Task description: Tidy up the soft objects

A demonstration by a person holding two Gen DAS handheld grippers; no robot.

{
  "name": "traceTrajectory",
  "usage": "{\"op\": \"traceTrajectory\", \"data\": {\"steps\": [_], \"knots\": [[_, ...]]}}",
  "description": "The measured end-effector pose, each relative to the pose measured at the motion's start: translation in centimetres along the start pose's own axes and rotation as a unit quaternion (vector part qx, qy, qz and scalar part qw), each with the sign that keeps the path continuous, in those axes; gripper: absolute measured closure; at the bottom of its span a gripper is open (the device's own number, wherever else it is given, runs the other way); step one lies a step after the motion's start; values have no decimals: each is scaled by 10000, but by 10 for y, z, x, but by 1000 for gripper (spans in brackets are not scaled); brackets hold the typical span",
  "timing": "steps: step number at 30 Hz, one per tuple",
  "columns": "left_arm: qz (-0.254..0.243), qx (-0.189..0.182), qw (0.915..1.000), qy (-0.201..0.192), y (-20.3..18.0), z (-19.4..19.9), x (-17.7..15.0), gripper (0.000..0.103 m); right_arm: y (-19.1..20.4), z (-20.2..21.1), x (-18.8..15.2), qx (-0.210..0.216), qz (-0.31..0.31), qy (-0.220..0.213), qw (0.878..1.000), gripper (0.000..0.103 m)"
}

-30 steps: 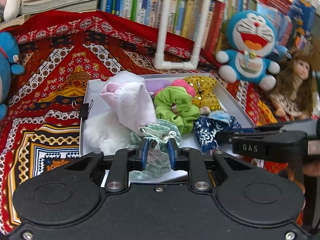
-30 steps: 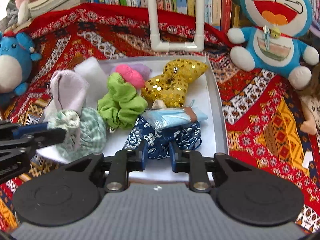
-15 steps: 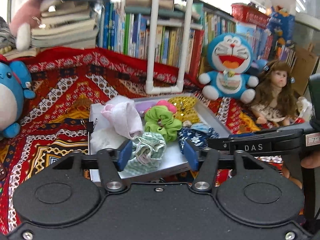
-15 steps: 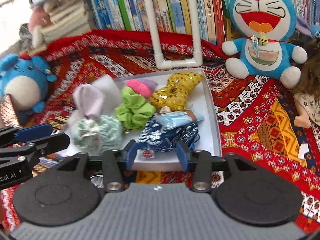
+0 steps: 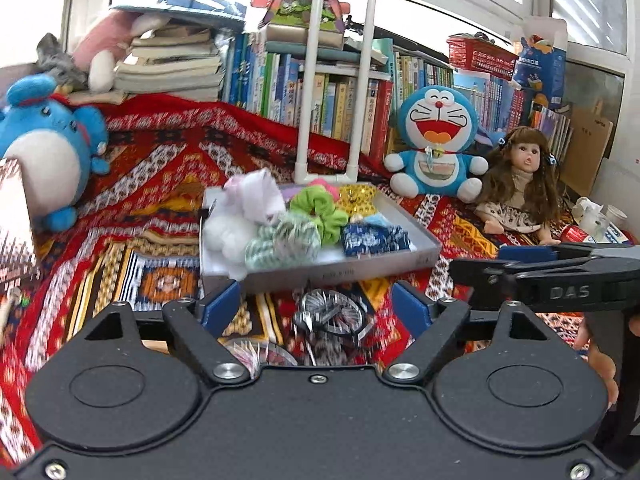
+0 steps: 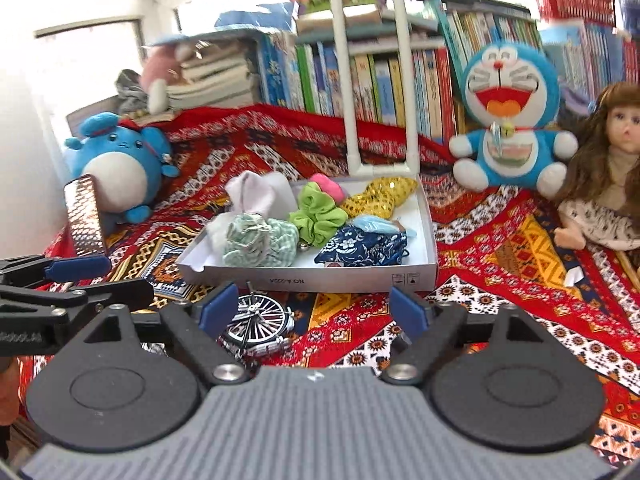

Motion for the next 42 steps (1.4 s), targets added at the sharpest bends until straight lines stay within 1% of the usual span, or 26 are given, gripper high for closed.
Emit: {"op": "traceTrajectory", "data": {"steps": [1,2,3,9,12,16,18,22,29,33,36,42], "knots": [[59,-4,10000,7,2,5,-7,20,0,6,-4,-26,26,-94,9999,6],[107,-1,9999,6,2,7,-11,19,0,11,-8,-46,53,-166,9998,1],[184,7,9998,-4,4,11,-17,19,1,16,-14,-60,107,-237,9996,0],[623,80,9980,-36,16,26,-46,15,6,30,-48,-157,386,-321,9986,0],[656,195,9977,-7,18,27,-57,12,6,30,-64,-220,314,-287,9989,0],[567,407,9975,105,19,23,-70,10,7,26,-80,-382,346,-207,9985,0],[562,454,9972,210,21,20,-77,9,10,23,-85,-465,438,-165,9978,0],[710,517,9952,438,24,12,-92,8,13,17,-94,-505,491,-48,9975,0],[771,659,9931,584,27,2,-104,7,15,6,-105,-628,467,131,9968,0],[763,708,9927,616,26,-2,-109,6,16,0,-112,-742,489,219,9958,0],[720,738,9931,567,25,-3,-111,4,16,-4,-116,-798,439,276,9955,0],[682,783,9931,538,23,-5,-112,1,18,-4,-120,-863,488,179,9949,0]]}}
Point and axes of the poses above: each gripper's, at about its wrist camera, not at the fingertips, and z roughly against the way its jaws point, y to its left, x to its top, the point moved 4 cm from there along -z, roughly the way its jaws point
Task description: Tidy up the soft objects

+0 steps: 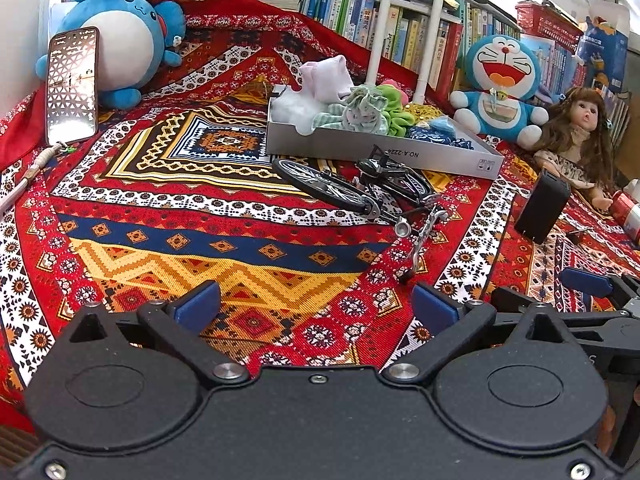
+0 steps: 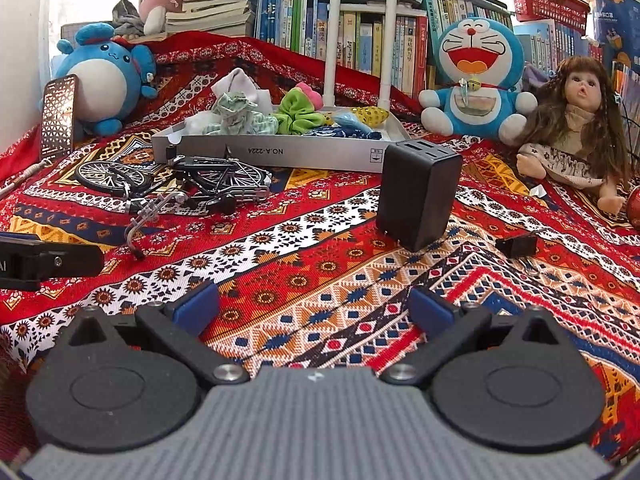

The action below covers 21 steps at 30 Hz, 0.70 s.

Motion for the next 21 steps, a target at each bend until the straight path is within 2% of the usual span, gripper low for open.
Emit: {"op": "traceTrajectory", "data": {"steps": [8,21], "knots": [[-113,125,9999,4,-4,-2,-2,1,3,1,-4,-92,-19,-153,9998,0],[-299,328,9990,-1,-9,-4,-5,0,3,1,-5,-102,-22,-164,9998,0]]}}
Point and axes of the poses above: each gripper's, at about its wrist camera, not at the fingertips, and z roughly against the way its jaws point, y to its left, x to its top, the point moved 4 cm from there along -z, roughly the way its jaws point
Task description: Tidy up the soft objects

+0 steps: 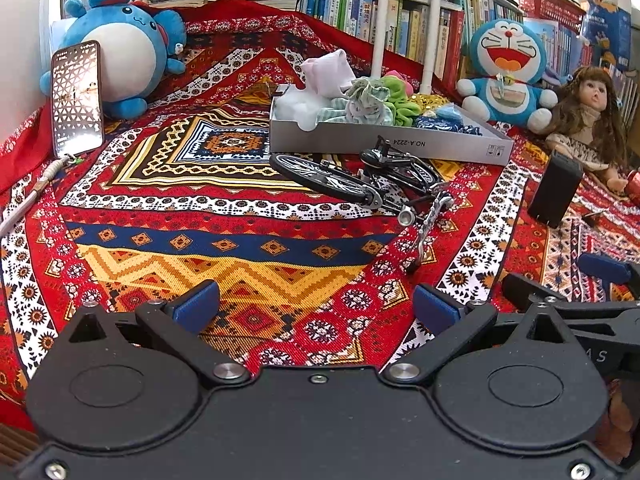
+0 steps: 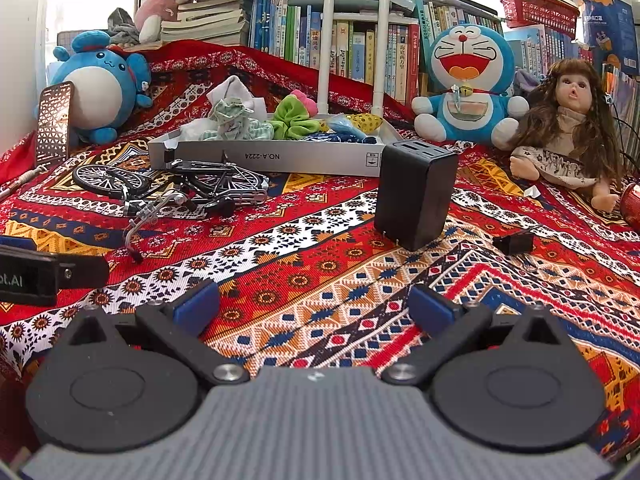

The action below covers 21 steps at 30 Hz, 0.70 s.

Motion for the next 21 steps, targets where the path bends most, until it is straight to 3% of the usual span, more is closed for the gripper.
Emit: {"op": "traceTrajectory", "data": {"steps": [21], "knots": [[-176,99,9998,-17,-3,-3,-2,0,0,0,0,-3,0,-6,10000,0]]}}
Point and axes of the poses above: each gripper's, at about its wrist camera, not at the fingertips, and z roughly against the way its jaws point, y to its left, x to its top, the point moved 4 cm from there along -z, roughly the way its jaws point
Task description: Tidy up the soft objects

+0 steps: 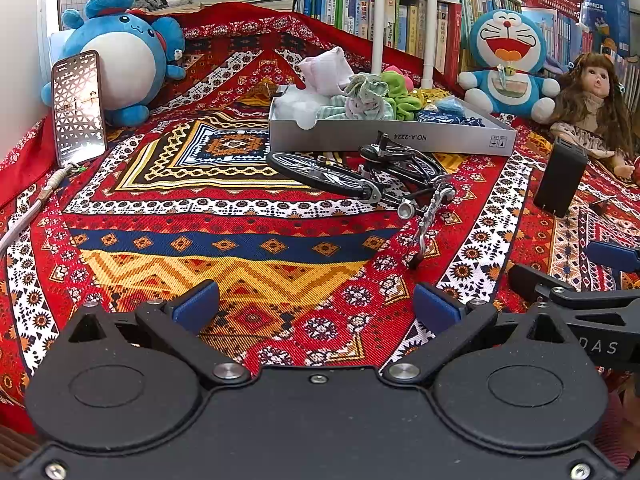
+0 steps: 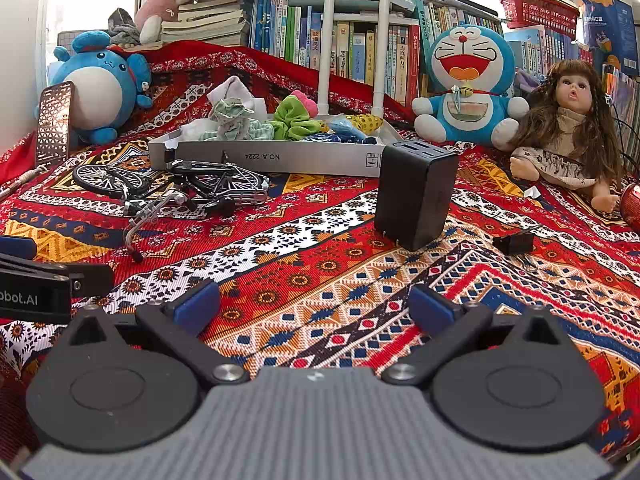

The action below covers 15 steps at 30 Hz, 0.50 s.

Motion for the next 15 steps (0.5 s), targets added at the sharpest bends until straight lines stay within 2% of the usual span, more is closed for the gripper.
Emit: {"op": "traceTrajectory", "data": {"steps": [15], "knots": [[-26,22,10000,-18,0,0,-1,0,0,0,0,0,1,-3,10000,0]]}}
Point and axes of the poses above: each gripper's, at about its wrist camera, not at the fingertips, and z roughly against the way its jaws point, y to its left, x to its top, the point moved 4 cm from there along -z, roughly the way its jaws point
